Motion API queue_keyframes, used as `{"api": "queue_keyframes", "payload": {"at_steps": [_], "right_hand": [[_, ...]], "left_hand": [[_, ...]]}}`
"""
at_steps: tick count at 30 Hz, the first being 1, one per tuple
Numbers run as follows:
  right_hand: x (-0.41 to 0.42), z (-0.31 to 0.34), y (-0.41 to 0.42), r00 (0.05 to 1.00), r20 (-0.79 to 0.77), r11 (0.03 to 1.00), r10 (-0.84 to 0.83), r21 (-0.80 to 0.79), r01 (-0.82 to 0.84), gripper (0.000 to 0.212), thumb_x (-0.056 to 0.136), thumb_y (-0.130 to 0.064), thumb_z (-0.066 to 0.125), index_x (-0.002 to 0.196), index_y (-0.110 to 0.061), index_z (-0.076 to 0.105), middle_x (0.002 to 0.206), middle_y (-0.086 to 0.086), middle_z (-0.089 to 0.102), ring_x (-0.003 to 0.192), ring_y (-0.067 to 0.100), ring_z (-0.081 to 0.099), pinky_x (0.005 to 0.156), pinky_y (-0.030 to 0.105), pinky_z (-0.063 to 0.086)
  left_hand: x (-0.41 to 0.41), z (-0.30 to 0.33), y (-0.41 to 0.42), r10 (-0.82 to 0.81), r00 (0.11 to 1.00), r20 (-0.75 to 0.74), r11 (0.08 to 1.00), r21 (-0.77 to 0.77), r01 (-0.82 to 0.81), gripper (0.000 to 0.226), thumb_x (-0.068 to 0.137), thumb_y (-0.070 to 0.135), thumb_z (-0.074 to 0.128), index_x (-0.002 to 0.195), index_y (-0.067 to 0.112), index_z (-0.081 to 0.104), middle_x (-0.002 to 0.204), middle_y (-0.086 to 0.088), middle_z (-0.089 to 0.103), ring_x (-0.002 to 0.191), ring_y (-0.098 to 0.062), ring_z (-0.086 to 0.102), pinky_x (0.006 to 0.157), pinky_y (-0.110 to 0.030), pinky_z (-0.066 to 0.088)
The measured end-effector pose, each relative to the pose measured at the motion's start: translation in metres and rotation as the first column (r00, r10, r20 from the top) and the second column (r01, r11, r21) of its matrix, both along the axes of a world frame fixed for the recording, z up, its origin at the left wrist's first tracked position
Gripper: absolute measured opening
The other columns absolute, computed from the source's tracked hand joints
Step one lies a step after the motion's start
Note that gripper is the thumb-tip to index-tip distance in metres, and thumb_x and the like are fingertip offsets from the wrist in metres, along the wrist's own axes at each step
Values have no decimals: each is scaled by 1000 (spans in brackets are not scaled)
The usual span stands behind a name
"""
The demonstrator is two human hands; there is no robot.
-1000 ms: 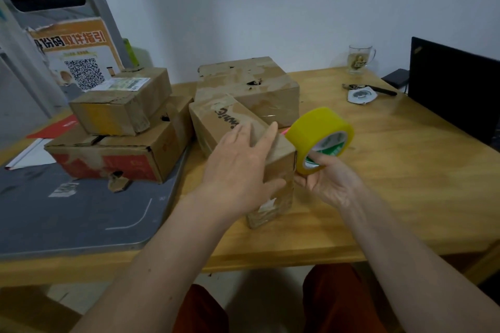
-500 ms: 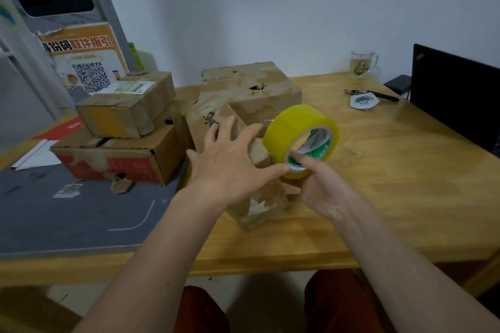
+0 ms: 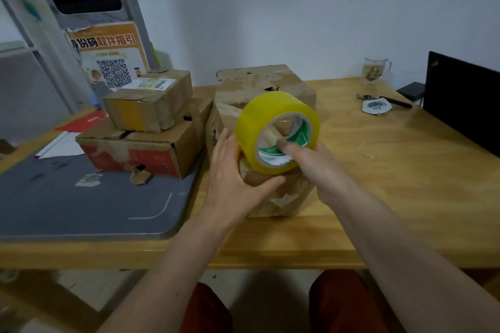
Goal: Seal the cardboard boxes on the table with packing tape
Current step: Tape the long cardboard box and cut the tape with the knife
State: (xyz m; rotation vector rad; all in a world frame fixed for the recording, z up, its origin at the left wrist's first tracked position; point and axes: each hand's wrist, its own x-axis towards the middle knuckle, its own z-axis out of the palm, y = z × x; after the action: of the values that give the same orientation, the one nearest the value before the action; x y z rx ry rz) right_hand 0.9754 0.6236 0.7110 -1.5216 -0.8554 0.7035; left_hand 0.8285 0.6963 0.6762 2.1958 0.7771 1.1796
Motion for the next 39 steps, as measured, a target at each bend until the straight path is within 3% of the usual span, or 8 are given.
{"api": "queue_keyframes", "payload": {"at_steps": [5,9,12,16,25,32,35,39], "right_hand": [[-20,8,4,961,275,998,6,-64,12,37,90,-32,61,104,2,66,105,22,67,96,38,61,86,53,50],[-14,4,4,936,349,997,32,-74,-6,15,95,-27,56,82,-20,63,79,0,64,79,19,59,65,34,42],[1,10,0,939,345,998,-4,-58,25,19,95,-20,56,77,-24,60,71,-11,63,72,5,58,62,34,41],[25,16,-9,968,228,994,-105,2,108,11,92,-18,61,99,-14,67,97,14,69,94,31,65,86,56,52],[14,-20,0,977,-121,984,-175,14,178,23,80,-21,77,101,-20,67,102,5,72,97,22,67,93,51,52],[25,-11,-2,985,63,987,-163,25,161,3,88,-27,68,90,-25,70,94,5,72,92,24,67,85,51,54],[41,-5,-7,975,-95,979,-199,14,201,31,91,-20,66,119,-10,60,112,14,66,97,28,66,74,49,58],[55,-3,-16,977,-135,984,-167,42,174,24,92,-17,64,115,-10,63,108,12,69,94,27,68,69,47,58]], "left_hand": [[-19,-22,11,-2,999,47,995,-95,6,84,57,62,81,123,74,30,147,20,39,145,-16,32,114,-42,37],[-31,-36,13,24,1000,12,998,-59,-23,63,59,69,76,108,66,36,121,65,18,143,6,16,108,-23,24],[-35,-41,18,-5,1000,-15,999,-47,4,58,62,71,69,107,46,43,129,55,28,143,12,11,115,-31,27],[-38,-37,17,-10,997,-71,998,-65,5,66,64,67,68,113,29,47,141,18,44,150,-7,15,120,-43,27],[-23,7,10,48,898,-436,999,24,-42,79,58,72,70,122,31,46,118,15,51,112,-8,49,96,-31,42],[-6,-2,15,81,839,-538,996,77,-46,109,70,60,79,154,33,15,146,11,47,131,-15,45,102,-36,42],[-9,-5,16,65,847,-528,998,57,-40,106,68,63,78,149,38,15,143,13,48,129,-16,47,95,-31,40],[-9,-6,17,77,838,-540,996,76,-42,112,68,66,75,152,36,8,146,13,46,132,-15,43,102,-34,38]]}}
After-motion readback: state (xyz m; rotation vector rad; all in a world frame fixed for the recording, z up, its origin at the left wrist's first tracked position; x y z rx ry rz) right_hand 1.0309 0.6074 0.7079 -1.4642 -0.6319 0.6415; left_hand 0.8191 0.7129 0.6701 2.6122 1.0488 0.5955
